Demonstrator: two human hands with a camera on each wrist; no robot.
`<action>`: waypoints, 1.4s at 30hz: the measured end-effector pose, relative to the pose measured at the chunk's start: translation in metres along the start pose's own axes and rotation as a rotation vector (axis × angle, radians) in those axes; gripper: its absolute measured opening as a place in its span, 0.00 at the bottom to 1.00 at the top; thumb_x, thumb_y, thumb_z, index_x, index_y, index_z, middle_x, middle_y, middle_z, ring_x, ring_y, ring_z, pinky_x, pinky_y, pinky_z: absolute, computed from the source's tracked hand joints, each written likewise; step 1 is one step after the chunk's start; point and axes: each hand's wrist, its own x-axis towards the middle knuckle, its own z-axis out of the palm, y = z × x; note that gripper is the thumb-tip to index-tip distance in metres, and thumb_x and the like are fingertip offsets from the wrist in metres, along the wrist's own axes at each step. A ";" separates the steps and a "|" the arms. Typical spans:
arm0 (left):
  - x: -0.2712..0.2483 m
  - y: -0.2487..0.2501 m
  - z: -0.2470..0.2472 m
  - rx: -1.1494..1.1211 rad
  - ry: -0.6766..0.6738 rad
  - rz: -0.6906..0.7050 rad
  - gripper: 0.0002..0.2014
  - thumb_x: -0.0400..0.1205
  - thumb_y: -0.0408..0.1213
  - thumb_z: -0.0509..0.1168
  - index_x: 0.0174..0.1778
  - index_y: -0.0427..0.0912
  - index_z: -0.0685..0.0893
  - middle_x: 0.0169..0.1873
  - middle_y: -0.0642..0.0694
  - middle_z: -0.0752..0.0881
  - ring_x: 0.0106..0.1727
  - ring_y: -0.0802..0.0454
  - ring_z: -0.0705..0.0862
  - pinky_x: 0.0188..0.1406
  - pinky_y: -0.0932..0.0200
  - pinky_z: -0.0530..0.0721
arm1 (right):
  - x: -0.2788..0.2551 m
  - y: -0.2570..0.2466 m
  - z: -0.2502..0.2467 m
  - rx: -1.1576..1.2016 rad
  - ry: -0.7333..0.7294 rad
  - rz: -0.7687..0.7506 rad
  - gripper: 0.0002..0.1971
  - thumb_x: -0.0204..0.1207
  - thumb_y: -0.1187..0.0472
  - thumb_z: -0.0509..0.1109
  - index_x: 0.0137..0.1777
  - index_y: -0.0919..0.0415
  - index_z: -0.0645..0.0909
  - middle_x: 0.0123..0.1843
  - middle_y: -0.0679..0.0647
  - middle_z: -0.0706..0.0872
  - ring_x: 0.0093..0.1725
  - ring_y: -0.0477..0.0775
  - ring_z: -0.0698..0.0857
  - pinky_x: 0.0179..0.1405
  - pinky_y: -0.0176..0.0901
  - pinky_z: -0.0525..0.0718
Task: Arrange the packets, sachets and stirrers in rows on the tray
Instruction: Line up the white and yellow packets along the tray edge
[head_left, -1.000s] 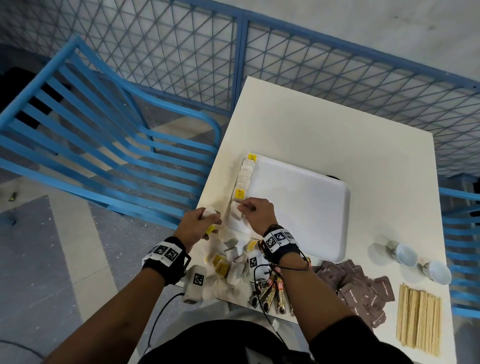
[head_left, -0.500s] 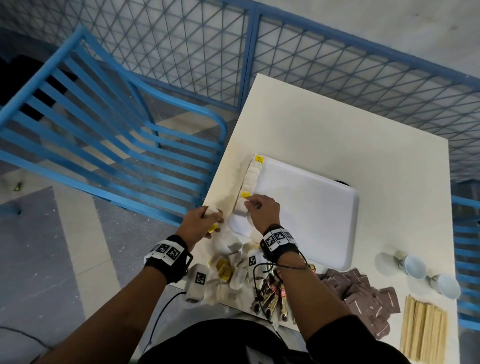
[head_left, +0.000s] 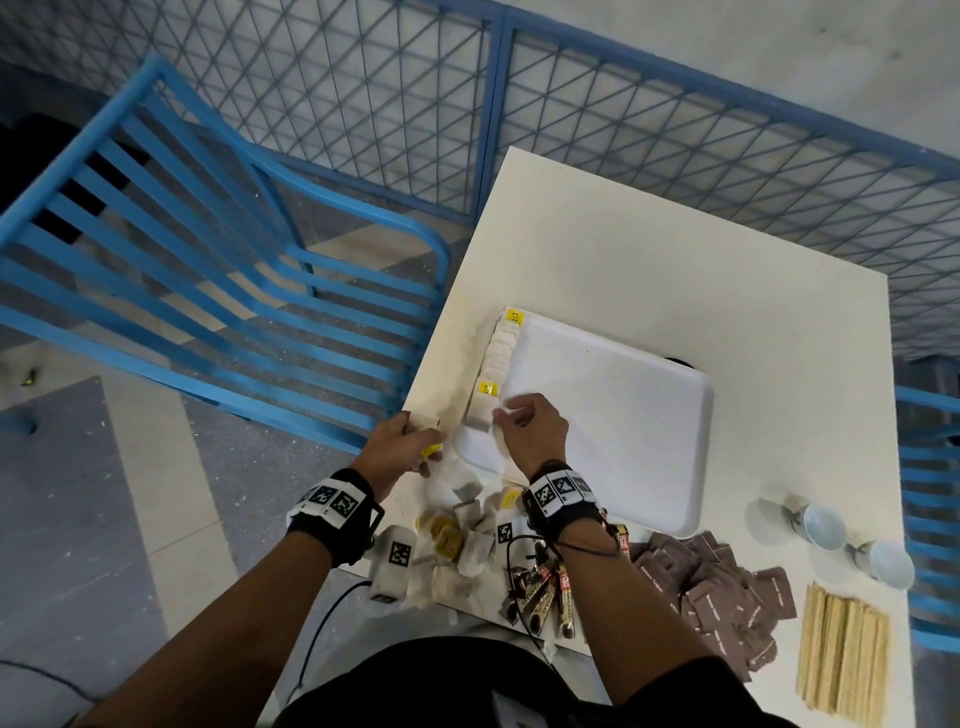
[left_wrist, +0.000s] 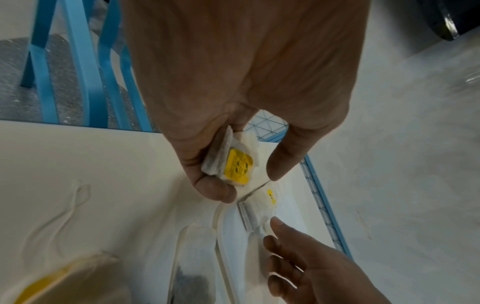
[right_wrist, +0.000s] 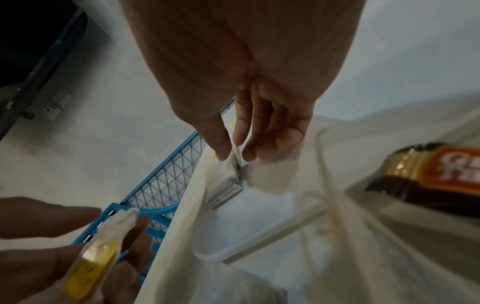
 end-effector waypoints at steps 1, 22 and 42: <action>0.000 0.000 0.001 0.004 -0.001 -0.001 0.05 0.83 0.27 0.69 0.53 0.34 0.83 0.42 0.36 0.86 0.40 0.45 0.86 0.31 0.52 0.81 | -0.002 0.002 0.001 -0.034 -0.018 0.004 0.11 0.72 0.52 0.80 0.49 0.56 0.86 0.38 0.44 0.87 0.44 0.47 0.87 0.50 0.31 0.78; -0.009 0.003 -0.001 -0.005 -0.030 0.110 0.12 0.83 0.28 0.72 0.60 0.28 0.83 0.46 0.35 0.90 0.41 0.46 0.93 0.37 0.54 0.91 | -0.018 -0.020 0.000 -0.021 -0.096 -0.067 0.03 0.74 0.55 0.77 0.46 0.52 0.87 0.42 0.45 0.89 0.46 0.45 0.86 0.56 0.40 0.81; -0.023 0.002 0.000 0.017 -0.042 0.231 0.10 0.81 0.37 0.76 0.52 0.34 0.87 0.44 0.36 0.93 0.47 0.40 0.91 0.45 0.50 0.83 | -0.032 -0.045 -0.018 0.125 -0.321 -0.224 0.02 0.75 0.60 0.78 0.43 0.52 0.90 0.40 0.45 0.91 0.37 0.43 0.85 0.46 0.39 0.85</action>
